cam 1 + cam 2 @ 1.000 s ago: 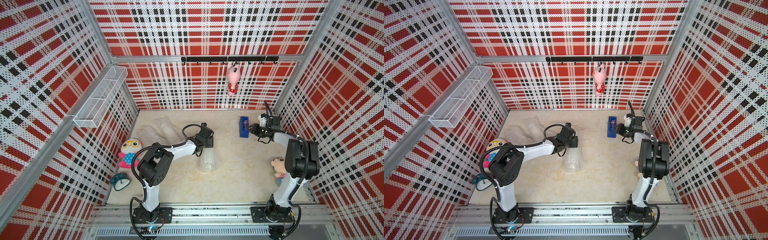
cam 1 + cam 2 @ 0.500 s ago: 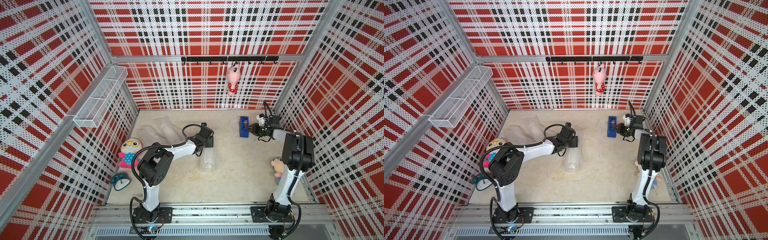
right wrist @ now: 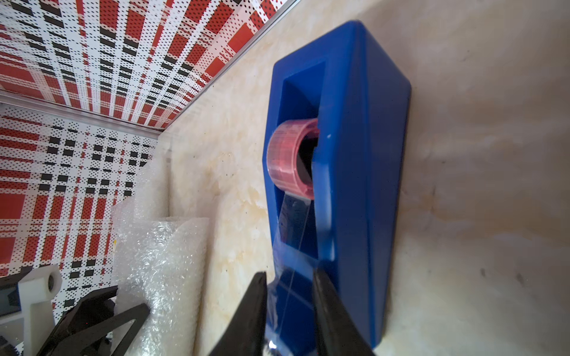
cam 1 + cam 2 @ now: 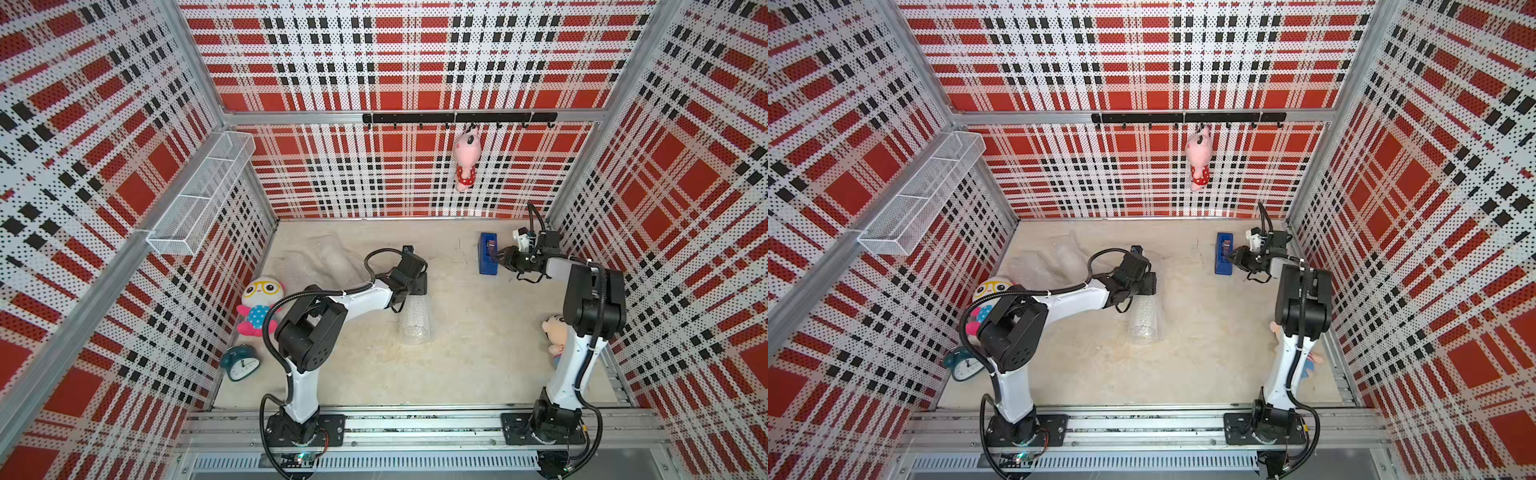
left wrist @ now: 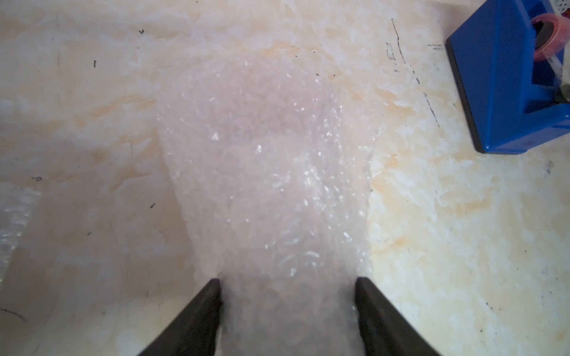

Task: Wrap vases in bubble wrap
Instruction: Tear off the tape using the Tape Cutter.

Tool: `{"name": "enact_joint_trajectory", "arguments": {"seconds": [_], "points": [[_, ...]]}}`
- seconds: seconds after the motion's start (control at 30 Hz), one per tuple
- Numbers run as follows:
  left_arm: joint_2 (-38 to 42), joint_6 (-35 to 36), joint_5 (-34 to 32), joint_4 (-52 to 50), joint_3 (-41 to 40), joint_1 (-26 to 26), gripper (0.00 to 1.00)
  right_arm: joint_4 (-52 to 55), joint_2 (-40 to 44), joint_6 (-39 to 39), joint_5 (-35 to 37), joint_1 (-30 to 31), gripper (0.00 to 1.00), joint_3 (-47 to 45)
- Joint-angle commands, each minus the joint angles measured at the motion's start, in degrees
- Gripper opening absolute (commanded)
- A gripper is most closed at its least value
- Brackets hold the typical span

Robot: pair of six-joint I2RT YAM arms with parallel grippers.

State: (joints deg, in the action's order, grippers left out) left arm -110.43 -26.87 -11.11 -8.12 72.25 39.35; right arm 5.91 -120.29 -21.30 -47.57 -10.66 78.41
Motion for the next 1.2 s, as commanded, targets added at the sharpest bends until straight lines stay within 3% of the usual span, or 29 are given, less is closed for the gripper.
{"name": "enact_joint_trajectory", "arguments": {"seconds": [0.0, 1.17], "points": [[-1.90, 0.33, 0.74, -2.78, -0.16, 0.59, 0.70, -0.10, -2.44, 0.32, -2.65, 0.10, 0.28, 1.30], [-2.97, 0.29, 0.25, -3.04, 0.18, 0.65, 0.70, -5.21, -4.03, -3.64, -9.13, 0.14, 0.11, 1.27]]}}
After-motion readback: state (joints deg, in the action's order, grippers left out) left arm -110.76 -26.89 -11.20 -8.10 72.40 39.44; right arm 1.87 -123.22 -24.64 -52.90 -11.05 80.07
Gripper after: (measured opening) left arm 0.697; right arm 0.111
